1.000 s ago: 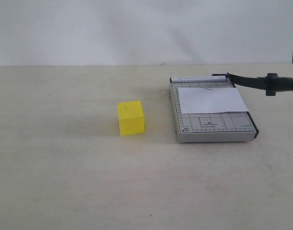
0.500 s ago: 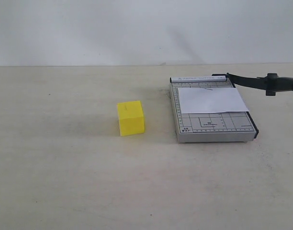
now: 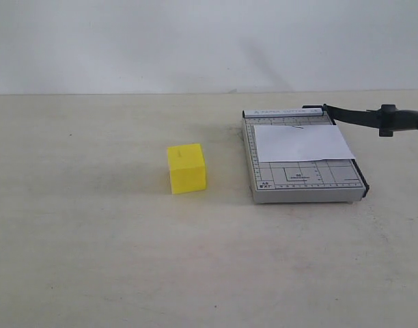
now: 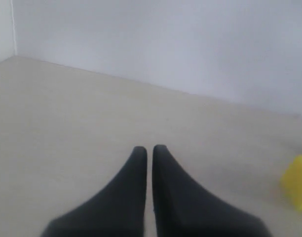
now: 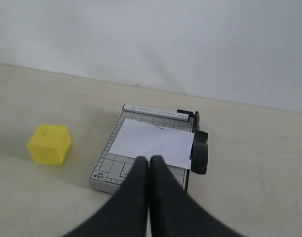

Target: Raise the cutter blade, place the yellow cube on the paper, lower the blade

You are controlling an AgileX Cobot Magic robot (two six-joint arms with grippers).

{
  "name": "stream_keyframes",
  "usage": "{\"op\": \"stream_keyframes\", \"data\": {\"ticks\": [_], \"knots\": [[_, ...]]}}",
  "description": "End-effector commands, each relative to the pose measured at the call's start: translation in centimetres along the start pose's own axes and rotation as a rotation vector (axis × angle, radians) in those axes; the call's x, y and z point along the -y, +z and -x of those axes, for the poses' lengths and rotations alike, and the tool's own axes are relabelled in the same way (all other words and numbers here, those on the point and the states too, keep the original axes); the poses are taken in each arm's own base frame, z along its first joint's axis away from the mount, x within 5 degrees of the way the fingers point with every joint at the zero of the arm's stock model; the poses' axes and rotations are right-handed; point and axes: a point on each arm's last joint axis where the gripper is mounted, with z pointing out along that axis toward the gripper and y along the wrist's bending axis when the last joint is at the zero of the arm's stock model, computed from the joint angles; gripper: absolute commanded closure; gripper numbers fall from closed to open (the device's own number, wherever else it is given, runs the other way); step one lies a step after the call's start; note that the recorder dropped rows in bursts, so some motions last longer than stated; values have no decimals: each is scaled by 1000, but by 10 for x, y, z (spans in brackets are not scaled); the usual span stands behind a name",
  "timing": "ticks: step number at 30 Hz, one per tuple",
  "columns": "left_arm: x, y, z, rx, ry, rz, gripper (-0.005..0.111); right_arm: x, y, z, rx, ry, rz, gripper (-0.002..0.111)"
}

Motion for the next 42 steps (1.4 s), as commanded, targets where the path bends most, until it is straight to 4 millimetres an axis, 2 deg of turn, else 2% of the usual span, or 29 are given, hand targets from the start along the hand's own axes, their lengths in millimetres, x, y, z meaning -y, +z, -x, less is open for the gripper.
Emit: {"op": "stream_keyframes", "data": {"ticks": [1, 4, 9, 13, 18, 21, 23, 26, 29, 32, 36, 39, 42], "knots": [[6, -1, 6, 47, -346, -77, 102, 4, 6, -10, 13, 3, -33, 108], [7, -1, 6, 47, -399, -88, 102, 5, 7, -27, 63, 25, -73, 108], [5, -1, 9, 85, -352, -78, 102, 5, 6, -66, 99, 103, -110, 108], [5, -2, 14, 134, -388, -85, 102, 2, 7, -83, 54, 94, -99, 108], [22, -19, 58, 186, -155, -144, 102, 1, 7, -90, -33, 39, -93, 108], [38, -19, 88, 93, -50, -198, 102, 2, 7, -92, -53, 14, -101, 108], [53, -8, 104, -30, 57, -290, 102, 3, 7, -94, -75, -9, -106, 108], [75, 26, 116, -196, 205, -503, 102, 3, 6, -98, -122, -33, -105, 108], [88, 63, 123, -260, 105, -651, 102, 2, 6, -99, -130, -36, -103, 108], [91, 103, 123, -275, 0, -692, 102, 2, 6, -99, -130, -36, -103, 108], [95, 152, 93, -413, 8, -716, 102, 2, 6, -99, -130, -36, -103, 108], [109, 169, 64, -526, 20, -744, 102, 3, 6, -99, -130, -37, -104, 108], [128, 179, 40, -555, 75, -686, 102, 3, 6, -98, -125, -38, -107, 108]]}}
